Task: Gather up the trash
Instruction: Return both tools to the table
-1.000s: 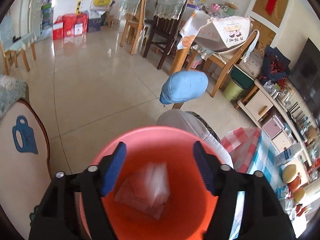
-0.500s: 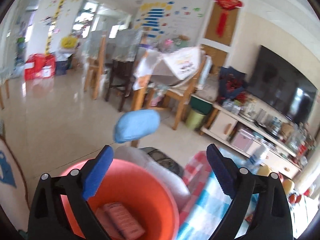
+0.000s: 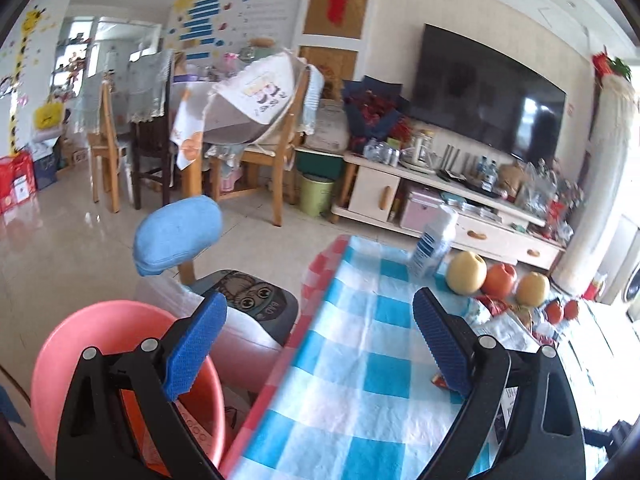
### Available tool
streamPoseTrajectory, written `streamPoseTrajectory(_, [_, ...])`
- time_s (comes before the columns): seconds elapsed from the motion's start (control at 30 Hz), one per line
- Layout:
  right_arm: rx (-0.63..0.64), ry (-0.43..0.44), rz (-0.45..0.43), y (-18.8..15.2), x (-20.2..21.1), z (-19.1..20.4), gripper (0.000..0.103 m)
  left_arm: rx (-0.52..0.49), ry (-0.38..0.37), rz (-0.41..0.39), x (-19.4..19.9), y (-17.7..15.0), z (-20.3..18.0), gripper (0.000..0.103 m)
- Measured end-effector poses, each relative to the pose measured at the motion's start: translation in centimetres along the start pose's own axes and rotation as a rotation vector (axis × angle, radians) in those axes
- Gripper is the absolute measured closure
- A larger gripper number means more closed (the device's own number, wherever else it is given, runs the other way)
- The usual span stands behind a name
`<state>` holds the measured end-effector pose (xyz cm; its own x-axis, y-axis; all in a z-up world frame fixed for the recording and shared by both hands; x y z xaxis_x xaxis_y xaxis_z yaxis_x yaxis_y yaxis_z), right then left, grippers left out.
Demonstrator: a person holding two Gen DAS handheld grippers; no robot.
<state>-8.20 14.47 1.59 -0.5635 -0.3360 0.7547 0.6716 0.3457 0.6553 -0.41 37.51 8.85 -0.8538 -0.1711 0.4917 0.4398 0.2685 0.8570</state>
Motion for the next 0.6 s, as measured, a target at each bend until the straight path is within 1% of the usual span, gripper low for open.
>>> streamPoseTrajectory(0.1, [0.005, -0.030, -0.040, 0.2, 0.5, -1.8, 0.004, -0.036, -0.045, 0.034, -0.7, -1.0, -2.1, 0.010])
streamPoseTrajectory(0.17, [0.016, -0.031, -0.080, 0.4, 1.0, -2.6, 0.004, -0.068, -0.058, 0.044, -1.2, -1.6, -3.2, 0.010])
streamPoseTrajectory(0.33, [0.037, -0.071, -0.149, 0.6, 1.6, -5.1, 0.004, -0.118, -0.097, 0.081, -1.9, -3.2, -6.1, 0.010])
streamPoseTrajectory(0.5, [-0.012, -0.058, -0.172, 0.4, 1.9, -8.1, 0.004, -0.168, -0.132, 0.125, -2.6, -4.9, -9.1, 0.010])
streamPoseTrajectory(0.6, [-0.037, -0.082, -0.179, 0.5, 2.3, -9.9, 0.004, -0.202, -0.169, 0.159, -2.8, -6.1, -11.1, 0.010])
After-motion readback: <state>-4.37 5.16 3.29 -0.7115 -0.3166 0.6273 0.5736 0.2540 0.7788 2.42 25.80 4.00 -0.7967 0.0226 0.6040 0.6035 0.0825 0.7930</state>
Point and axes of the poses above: each gripper's, at about its wrist camera, not at the fingertips, and x roughly against the way its jaws point, z to its left, y to its top, the point moved 10 cm from there along -x, roughly the way its jaws point, and after that the axes turned 2 degrees about z, right-handed, at the moved point
